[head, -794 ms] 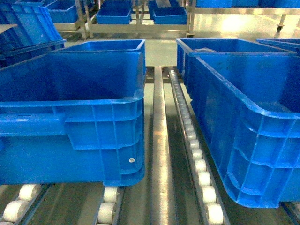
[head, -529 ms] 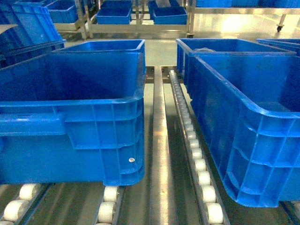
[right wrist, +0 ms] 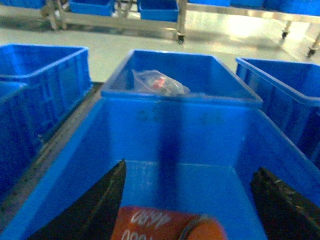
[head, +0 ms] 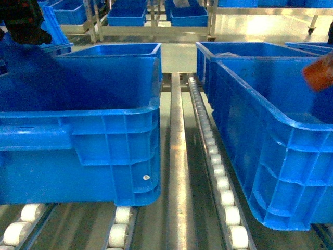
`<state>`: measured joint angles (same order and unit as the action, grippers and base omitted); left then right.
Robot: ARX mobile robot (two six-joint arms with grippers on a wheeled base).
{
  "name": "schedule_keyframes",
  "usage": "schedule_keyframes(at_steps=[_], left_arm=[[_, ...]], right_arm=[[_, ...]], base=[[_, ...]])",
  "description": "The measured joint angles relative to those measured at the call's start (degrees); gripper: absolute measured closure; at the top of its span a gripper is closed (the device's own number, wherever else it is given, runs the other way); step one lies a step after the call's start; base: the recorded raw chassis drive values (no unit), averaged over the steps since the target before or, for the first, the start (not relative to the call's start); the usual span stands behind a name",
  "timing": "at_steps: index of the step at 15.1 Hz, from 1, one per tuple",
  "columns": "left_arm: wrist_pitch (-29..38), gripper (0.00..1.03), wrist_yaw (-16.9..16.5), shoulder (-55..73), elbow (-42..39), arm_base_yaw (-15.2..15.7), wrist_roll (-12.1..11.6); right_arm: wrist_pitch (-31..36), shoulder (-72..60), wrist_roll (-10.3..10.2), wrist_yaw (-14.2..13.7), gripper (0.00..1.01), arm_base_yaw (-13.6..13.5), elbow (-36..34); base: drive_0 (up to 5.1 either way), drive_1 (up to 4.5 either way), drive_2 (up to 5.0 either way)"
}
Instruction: Sort blue parts and orange caps into right shelf containers
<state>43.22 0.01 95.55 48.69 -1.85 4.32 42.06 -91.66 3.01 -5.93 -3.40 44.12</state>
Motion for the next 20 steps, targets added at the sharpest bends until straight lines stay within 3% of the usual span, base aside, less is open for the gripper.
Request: schedule_keyframes(at_steps=[2,3,4,5,7,8,10,11,16,17,20], left_arm=[[-1.84,0.04,1.53,-1.18,-2.19,0.17,0.17],[-1.84,0.05,1.53,-1.18,-2.23,0.17,0.24],[5.55,0.15,0.13,-1.36,-4.39,1.22,-1.05],[9.75,0.29,0.13,-4.68,-10.40,1.70,-2.49],[12.55,0.56,0.15,-10.78,-19.58,1.95,-3.28],[13.33,0.70,0.02,-13.70,-23.50,1.84,-3.30],[13.62,0.92,0.02,-18.27,-28.87,1.84,-3.30],[13.62,1.01,0.02,-20.20,-30.69,1.84,-3.30],[9.25,1.01,0.04,-35.50,-41.53,1.84,-3.34],[13.03,1.01,0.07,-35.23,-43.25,1.84,-3.34],[8.76,1.01,0.04,-37.88,-45.53,1.84,-3.34]], right_arm=[[-1.42,0.55,0.92,-1.22,0.01,-0.39,-0.59],[0.09,0.66,0.90,-0.76,0.05,-0.39,-0.81],[7.63,1.51,-0.61,1.84,0.18,-0.31,-4.22],[10.95,4.98,-1.57,2.49,0.32,-0.20,-10.19],[13.07,10.80,-2.12,3.52,0.60,1.03,-18.23],[13.31,13.66,-2.14,5.70,0.75,3.02,-21.90],[13.40,18.18,-2.16,5.70,0.97,3.52,-26.80],[13.25,20.00,-2.27,5.77,0.99,3.41,-28.33],[7.91,35.21,-2.36,5.95,0.99,3.41,-38.03],[11.72,34.91,-2.38,5.95,0.99,3.41,-39.65],[7.23,37.64,-2.36,5.95,0.99,3.41,-41.75]], base=[[0.0,0.00,0.0],[0.0,0.00,0.0],[0.0,0.00,0.0],[0.0,0.00,0.0],[0.0,0.00,0.0],[0.0,0.00,0.0],[0.0,0.00,0.0],[0.0,0.00,0.0],[0.0,0.00,0.0],[0.0,0.00,0.0],[0.0,0.00,0.0]])
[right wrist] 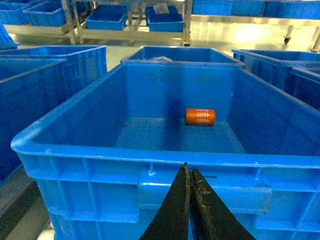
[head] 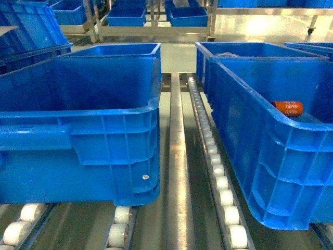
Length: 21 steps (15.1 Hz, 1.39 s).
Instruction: Sort blue parts and orange caps into right shelf containers
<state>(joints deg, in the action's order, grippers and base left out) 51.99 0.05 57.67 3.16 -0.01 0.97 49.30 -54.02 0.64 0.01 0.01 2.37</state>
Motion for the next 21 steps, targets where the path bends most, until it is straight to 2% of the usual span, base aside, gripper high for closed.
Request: schedule_keyframes(at_steps=[4,12,14,16,17,21], left_arm=[[-10.01,1.01,0.00,-13.55,-1.99,0.00,0.00],[-18.05,1.01,-0.02,-22.84,-2.49,0.00,0.00],[-22.21,1.01,0.00,-27.26,-2.51,0.00,0.00],[-33.97,1.01,0.00,-39.74,-2.54,0.00,0.00],[-36.79,1.01,0.00,-42.49,-2.54,0.00,0.00],[-41.16,1.01,0.00,-46.86,-2.54,0.00,0.00]], right_arm=[[-10.27,13.18,-0.02,0.00,0.99,0.00,-1.60],[-17.97,22.05,-0.02,0.00,0.99,0.00,-1.62],[-21.81,26.23,-0.02,0.00,0.99,0.00,-1.64],[-32.85,37.70,-0.02,0.00,0.99,0.00,-1.64],[-35.41,40.22,-0.02,0.00,0.99,0.00,-1.64],[-39.43,44.13,-0.02,0.00,0.99,0.00,-1.64]], base=[[0.0,0.00,0.0],[0.0,0.00,0.0],[0.0,0.00,0.0],[0.0,0.00,0.0],[0.0,0.00,0.0],[0.0,0.00,0.0]])
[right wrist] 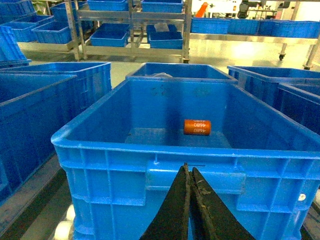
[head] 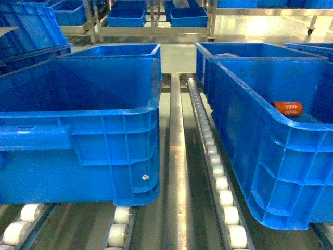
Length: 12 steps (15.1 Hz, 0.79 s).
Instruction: Sort blue parts and orange caps into right shelf containers
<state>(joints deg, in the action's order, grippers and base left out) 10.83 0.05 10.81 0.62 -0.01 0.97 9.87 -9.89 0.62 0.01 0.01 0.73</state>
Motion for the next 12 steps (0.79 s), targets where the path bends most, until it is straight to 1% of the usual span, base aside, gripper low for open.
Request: schedule_keyframes(at_steps=[1,2,3,4,6,9,10,12], left_arm=[[-0.85,1.01,-0.04,-0.94,0.00,0.00,0.00],[-4.59,1.01,0.15,-3.48,0.11,0.00,0.00],[-10.78,1.01,-0.22,-7.74,0.04,0.09,-0.09],[-10.43,1.01,-0.15,-10.27,0.04,-0.02,-0.11],[-11.37,1.01,0.04,-10.19,0.04,0.07,-0.15],[-11.04,1.01,-0.02,-10.19,0.04,0.04,-0.17],[-11.06,0.97,-0.02,-10.19,0.04,0.04,-0.15],[-11.06,0.73,-0.04,-10.19,0.04,0.04,-0.17]], right_arm=[[-7.30,4.57,0.00,0.07,0.99,0.00,0.00],[-10.38,8.66,-0.02,0.09,0.99,0.00,0.00],[-8.94,9.51,-0.02,0.11,0.99,0.00,0.11],[-10.32,9.60,-0.04,0.04,0.99,0.02,0.02],[-10.03,9.57,-0.09,0.00,0.99,0.00,0.02],[-10.14,9.57,-0.09,0.00,0.99,0.00,0.02],[-10.14,9.57,-0.11,0.00,0.91,0.00,0.02],[-10.14,9.57,-0.11,0.00,0.67,0.00,0.02]], base=[[0.0,0.00,0.0],[0.0,0.00,0.0],[0.0,0.00,0.0],[0.0,0.00,0.0],[0.0,0.00,0.0],[0.0,0.00,0.0],[0.0,0.00,0.0],[0.0,0.00,0.0]])
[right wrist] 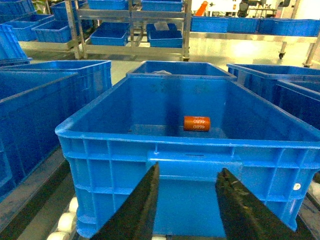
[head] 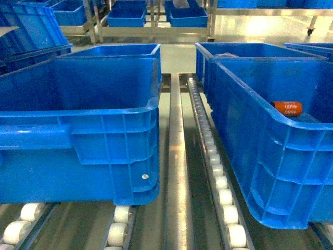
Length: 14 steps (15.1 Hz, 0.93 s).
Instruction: Sort blue parts and orange caps into right shelf containers
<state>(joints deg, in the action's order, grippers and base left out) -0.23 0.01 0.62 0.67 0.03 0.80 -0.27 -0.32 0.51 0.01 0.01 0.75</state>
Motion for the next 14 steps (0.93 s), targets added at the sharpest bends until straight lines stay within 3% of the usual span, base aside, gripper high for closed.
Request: schedule_keyframes(at_steps=[3,6,7,14], left_arm=[[0.00,0.38,0.02,0.00,0.00,0.00,0.00],[0.00,0.10,0.00,0.00,0.00,0.00,0.00],[0.00,0.03,0.02,0.00,0.00,0.00,-0.07],[0.00,0.05,0.00,0.00,0.00,0.00,-0.13]], right_arm=[[0.00,0.00,0.00,0.00,0.30,0.00,0.00],[0.00,0.00,-0.02,0.00,0.03,0.00,0.00],[0.00,0.00,-0.07,0.00,0.02,0.00,0.00],[0.00,0.00,-0.07,0.00,0.03,0.00,0.00]], base=[[0.0,0.00,0.0],[0.0,0.00,0.0],[0.0,0.00,0.0],[0.0,0.00,0.0]])
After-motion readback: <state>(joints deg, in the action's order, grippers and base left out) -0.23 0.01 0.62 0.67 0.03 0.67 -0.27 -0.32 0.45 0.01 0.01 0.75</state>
